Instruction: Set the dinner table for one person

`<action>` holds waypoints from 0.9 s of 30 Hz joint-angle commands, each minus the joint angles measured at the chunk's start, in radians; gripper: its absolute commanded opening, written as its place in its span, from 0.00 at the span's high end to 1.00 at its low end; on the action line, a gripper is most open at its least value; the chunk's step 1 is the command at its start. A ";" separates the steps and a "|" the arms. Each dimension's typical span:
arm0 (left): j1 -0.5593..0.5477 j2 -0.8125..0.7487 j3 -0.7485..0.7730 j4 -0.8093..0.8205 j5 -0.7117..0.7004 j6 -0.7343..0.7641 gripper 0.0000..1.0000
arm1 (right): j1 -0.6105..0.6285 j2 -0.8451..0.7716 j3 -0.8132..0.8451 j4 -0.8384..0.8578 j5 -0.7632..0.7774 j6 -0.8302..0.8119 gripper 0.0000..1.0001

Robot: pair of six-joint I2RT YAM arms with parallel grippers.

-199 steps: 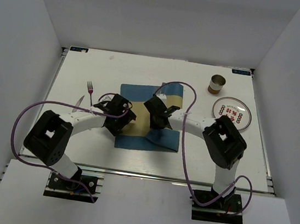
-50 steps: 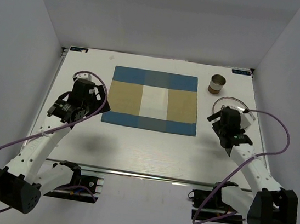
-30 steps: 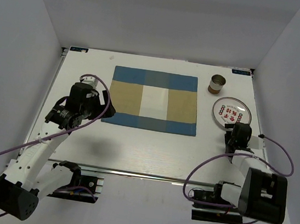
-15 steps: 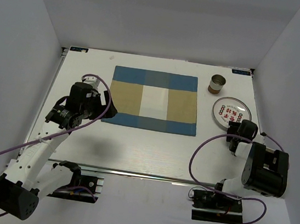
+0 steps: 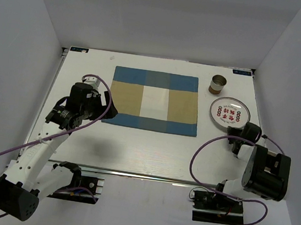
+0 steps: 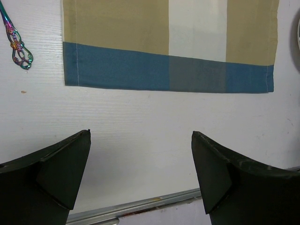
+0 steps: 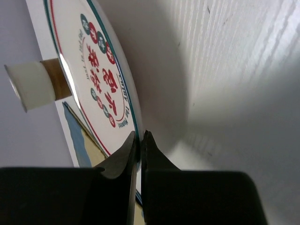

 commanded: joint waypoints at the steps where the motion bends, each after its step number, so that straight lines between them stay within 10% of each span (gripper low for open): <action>1: 0.006 -0.007 -0.004 0.014 0.004 0.005 0.02 | -0.004 -0.099 -0.050 0.055 -0.043 -0.003 1.00; 14: -0.004 -0.021 -0.006 0.006 -0.014 -0.007 0.02 | 0.048 -0.455 -0.124 0.110 -0.290 -0.043 1.00; 27: 0.006 -0.138 -0.002 -0.057 -0.286 -0.116 0.02 | 0.414 0.229 0.512 -0.151 -0.680 -0.345 1.00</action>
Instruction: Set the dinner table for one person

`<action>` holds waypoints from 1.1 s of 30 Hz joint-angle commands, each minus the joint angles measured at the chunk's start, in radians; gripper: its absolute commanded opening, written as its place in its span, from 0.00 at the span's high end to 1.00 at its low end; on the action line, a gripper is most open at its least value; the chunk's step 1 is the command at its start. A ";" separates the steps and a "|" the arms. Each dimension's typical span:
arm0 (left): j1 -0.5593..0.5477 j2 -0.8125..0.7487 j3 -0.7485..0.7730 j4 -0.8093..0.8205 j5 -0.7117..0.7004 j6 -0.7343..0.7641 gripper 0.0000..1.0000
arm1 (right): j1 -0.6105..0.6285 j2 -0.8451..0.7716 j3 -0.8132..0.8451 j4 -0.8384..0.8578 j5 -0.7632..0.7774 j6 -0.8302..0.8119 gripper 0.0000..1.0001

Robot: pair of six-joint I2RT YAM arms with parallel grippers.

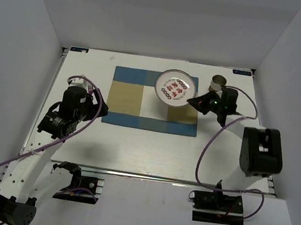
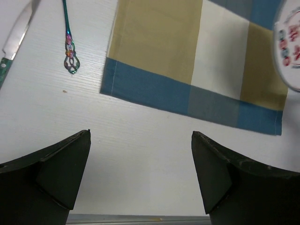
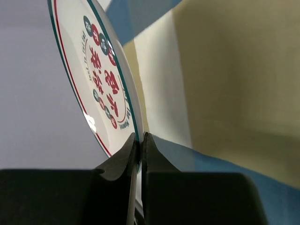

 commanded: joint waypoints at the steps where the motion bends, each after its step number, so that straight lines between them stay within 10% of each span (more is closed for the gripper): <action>1: 0.006 -0.047 -0.004 -0.010 -0.078 -0.030 0.02 | 0.075 0.103 0.147 -0.044 -0.115 -0.082 1.00; 21: -0.013 -0.012 -0.007 0.003 -0.032 -0.019 0.02 | 0.167 0.513 0.501 -0.176 -0.115 -0.206 1.00; 24: -0.013 -0.010 -0.008 0.004 -0.021 -0.013 0.02 | 0.164 0.504 0.502 -0.193 -0.121 -0.221 0.74; 27: -0.013 -0.010 -0.008 0.006 -0.021 -0.011 0.02 | 0.164 0.435 0.460 -0.156 -0.146 -0.224 0.11; 33: -0.013 -0.029 -0.007 -0.003 -0.042 -0.021 0.02 | 0.136 0.219 0.446 -0.333 0.082 -0.325 0.11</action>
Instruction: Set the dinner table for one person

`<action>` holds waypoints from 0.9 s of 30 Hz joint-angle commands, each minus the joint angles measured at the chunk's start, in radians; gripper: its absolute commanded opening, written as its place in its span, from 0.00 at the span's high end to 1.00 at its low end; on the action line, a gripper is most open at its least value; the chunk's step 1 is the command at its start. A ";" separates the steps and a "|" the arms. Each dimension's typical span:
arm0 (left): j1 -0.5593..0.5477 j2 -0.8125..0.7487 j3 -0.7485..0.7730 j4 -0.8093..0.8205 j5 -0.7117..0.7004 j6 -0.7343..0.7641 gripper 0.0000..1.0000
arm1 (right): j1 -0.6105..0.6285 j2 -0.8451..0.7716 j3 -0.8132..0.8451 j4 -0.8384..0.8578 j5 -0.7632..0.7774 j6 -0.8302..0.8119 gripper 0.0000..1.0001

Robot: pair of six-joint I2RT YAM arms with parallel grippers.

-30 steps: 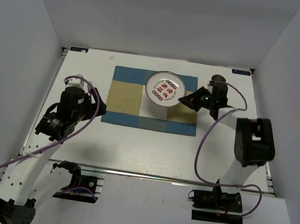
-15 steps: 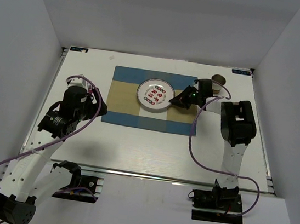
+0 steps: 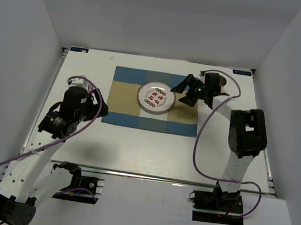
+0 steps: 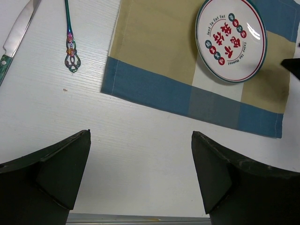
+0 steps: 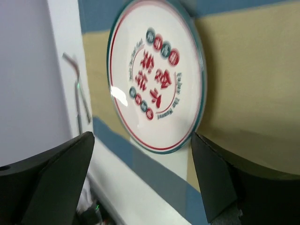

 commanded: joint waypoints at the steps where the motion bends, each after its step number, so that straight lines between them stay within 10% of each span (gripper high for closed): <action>1: -0.003 -0.024 -0.008 -0.003 -0.018 0.000 0.02 | -0.022 -0.164 0.037 -0.160 0.290 -0.112 0.11; 11: -0.003 -0.021 -0.006 -0.013 -0.035 -0.011 0.02 | -0.096 0.162 0.791 -0.813 0.654 -0.456 0.11; 27: -0.003 0.034 0.000 -0.007 -0.028 -0.003 0.02 | -0.133 0.355 0.949 -0.728 0.760 -0.554 0.25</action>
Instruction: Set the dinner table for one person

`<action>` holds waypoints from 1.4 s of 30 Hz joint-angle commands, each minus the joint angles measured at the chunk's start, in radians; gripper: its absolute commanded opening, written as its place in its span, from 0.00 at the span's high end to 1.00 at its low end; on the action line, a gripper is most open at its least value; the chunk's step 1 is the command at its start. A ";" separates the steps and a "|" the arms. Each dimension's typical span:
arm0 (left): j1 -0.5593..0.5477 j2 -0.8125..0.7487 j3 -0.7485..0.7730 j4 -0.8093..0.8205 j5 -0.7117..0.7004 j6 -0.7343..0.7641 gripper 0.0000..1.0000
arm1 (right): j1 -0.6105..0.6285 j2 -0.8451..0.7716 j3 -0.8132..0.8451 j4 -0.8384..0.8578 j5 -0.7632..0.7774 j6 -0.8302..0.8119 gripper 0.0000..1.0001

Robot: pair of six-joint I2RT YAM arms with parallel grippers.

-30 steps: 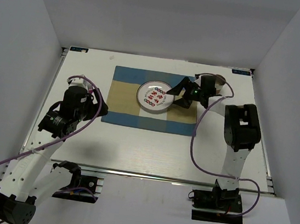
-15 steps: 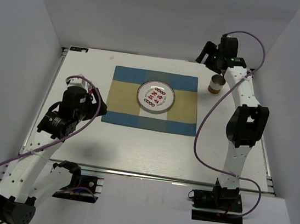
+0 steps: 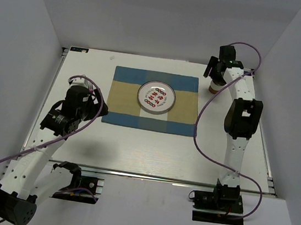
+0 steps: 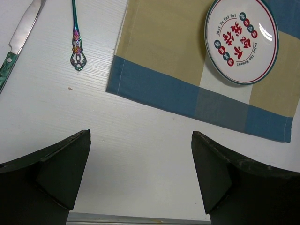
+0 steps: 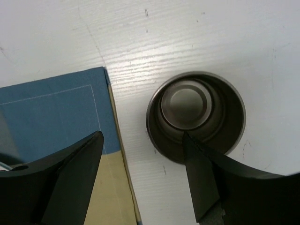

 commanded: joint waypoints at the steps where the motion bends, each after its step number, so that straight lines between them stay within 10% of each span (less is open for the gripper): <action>1: -0.003 0.020 0.000 -0.007 0.000 0.003 0.02 | 0.000 0.036 0.060 0.045 0.029 -0.050 0.27; 9: 0.008 0.037 -0.001 0.003 0.014 0.011 0.02 | 0.002 0.085 0.050 0.081 0.063 -0.054 0.43; 14: 0.008 0.053 0.002 0.003 0.018 0.014 0.02 | 0.018 0.047 0.009 0.116 0.098 -0.055 1.00; 21: 0.008 0.053 -0.001 0.005 0.021 0.014 0.02 | 0.164 -0.120 -0.056 0.179 0.215 -0.201 1.00; 42: -0.001 0.037 -0.005 -0.004 -0.005 -0.003 0.02 | 0.291 0.087 0.109 0.091 0.124 -0.182 1.00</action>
